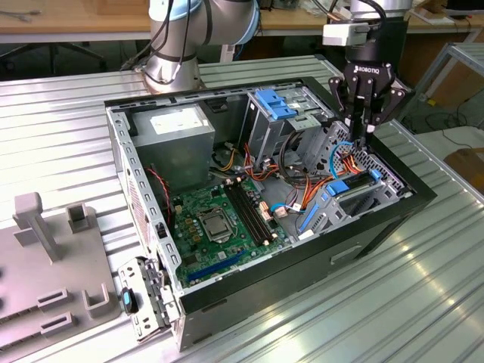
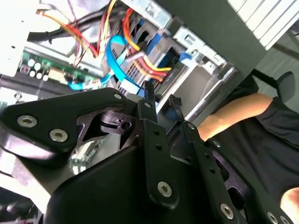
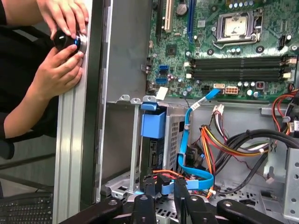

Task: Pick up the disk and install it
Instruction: 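Insert the second disk wire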

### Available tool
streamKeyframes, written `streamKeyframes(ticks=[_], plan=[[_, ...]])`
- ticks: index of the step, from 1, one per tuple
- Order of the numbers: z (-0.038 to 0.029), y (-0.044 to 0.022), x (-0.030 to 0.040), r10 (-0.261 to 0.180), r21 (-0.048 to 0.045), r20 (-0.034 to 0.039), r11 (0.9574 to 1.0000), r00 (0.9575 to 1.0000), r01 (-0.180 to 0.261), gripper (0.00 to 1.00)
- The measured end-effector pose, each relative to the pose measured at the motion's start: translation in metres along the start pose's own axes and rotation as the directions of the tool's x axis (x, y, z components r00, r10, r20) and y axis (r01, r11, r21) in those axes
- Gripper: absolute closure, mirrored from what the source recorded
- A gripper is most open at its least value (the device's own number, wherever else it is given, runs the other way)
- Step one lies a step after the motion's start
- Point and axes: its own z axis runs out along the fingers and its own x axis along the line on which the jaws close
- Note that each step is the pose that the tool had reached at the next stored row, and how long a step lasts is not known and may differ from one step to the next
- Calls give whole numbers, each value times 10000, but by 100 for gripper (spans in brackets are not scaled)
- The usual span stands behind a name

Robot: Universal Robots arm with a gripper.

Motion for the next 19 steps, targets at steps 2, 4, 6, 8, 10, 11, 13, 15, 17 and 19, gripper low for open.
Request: streamKeyframes(ticks=[2,4,6,8,10,11,13,15,17,19], plan=[[5,-1,-2,-139,-321,-16,9994,9999,139,69],[31,-1,-15,-146,-355,-62,9993,9999,144,69],[59,-7,-28,-23,-411,-58,9992,10000,21,69],[61,-9,-29,283,-557,-57,9980,9996,-285,69],[61,-10,-31,567,-686,-55,9960,9984,-570,69],[63,-16,-31,715,-750,-55,9946,9974,-717,69],[63,-19,-31,732,-754,-61,9944,9973,-735,69],[63,-20,-31,736,-747,-74,9945,9973,-740,69],[66,-28,-31,746,-724,-94,9945,9972,-751,69],[69,-45,-32,794,-669,-118,9945,9968,-800,69]])
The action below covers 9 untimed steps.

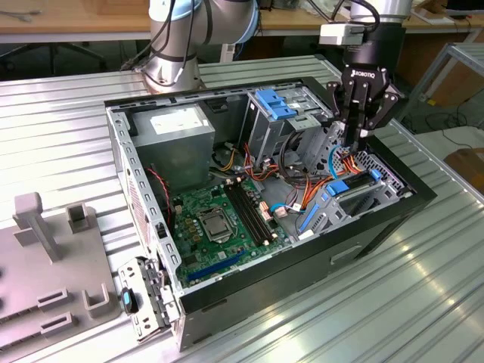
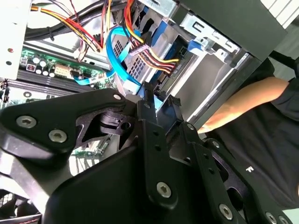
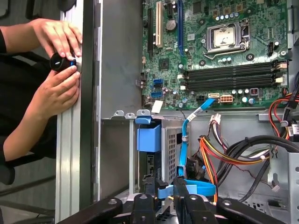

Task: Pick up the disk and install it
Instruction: 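Insert the second disk wire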

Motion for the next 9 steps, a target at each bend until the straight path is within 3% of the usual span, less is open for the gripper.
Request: streamKeyframes(ticks=[4,9], plan=[[-3,-30,-11,354,-153,15,9993,9994,-354,69],[2,-45,-14,365,-155,18,9992,9993,-365,71]])
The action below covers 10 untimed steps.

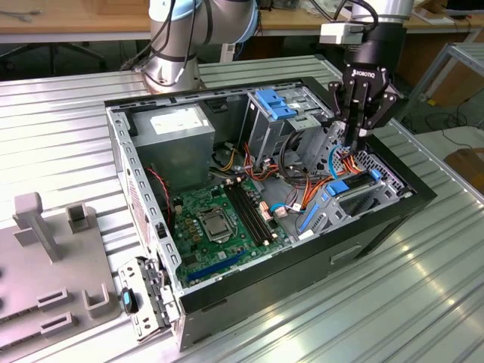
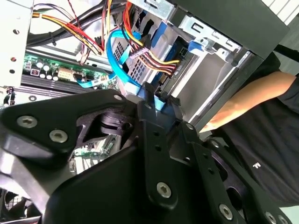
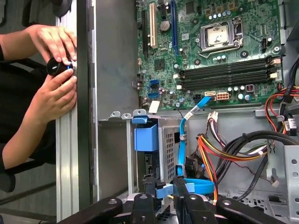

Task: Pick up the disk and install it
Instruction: 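Insert the second disk wire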

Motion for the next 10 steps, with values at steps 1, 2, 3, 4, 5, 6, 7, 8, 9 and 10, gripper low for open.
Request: streamKeyframes(ticks=[1,2,3,4,5,6,7,8,9,10], plan=[[1,-5,-1,0,1,0,10000,10000,0,71],[2,-9,-1,1,2,0,10000,10000,-1,78],[2,-14,-2,1,2,-1,10000,10000,-1,84],[2,-15,-2,2,2,-2,10000,10000,-2,84],[2,-15,-2,2,1,-2,10000,10000,-2,84],[2,-16,-1,2,2,-2,10000,10000,-2,84],[4,-17,2,1,2,-2,10000,10000,-1,84],[6,-17,6,2,1,-2,10000,10000,-2,84],[9,-18,12,2,2,-1,10000,10000,-2,84],[13,-18,22,1,2,-2,10000,10000,-1,84]])
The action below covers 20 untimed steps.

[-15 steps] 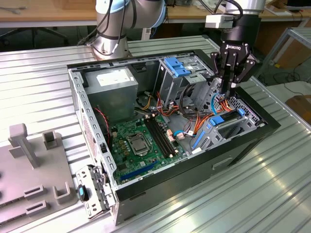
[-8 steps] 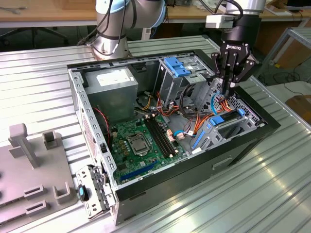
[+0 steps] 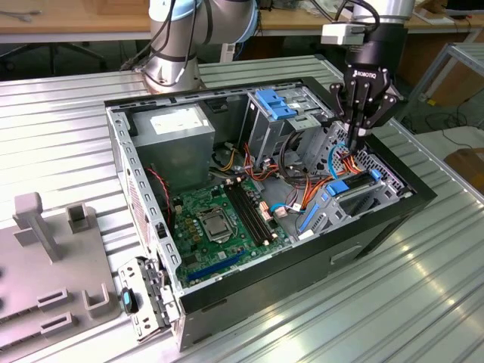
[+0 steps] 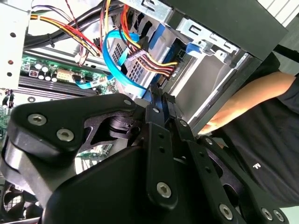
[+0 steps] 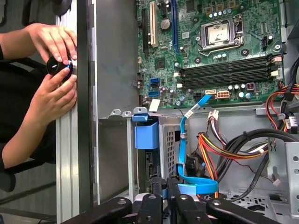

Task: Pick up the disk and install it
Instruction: 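Insert the second disk wire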

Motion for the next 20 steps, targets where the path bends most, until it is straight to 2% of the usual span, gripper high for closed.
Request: streamKeyframes(ticks=[4,5,7,9,11,14,15,18,20], plan=[[43,-6,84,-1,0,10,10000,10000,1,84],[58,-8,114,-4,-2,54,10000,10000,4,84],[106,-12,199,-26,-13,375,10000,9993,26,84],[130,-8,235,-41,-17,551,10000,9985,42,84],[158,1,272,-68,-23,846,10000,9964,70,84],[185,11,311,-97,-29,1175,9999,9930,101,84],[204,15,341,-114,-32,1365,9999,9906,120,84],[245,21,414,-136,-34,1615,9999,9868,143,84],[275,20,469,-145,-35,1726,9999,9849,154,84]])
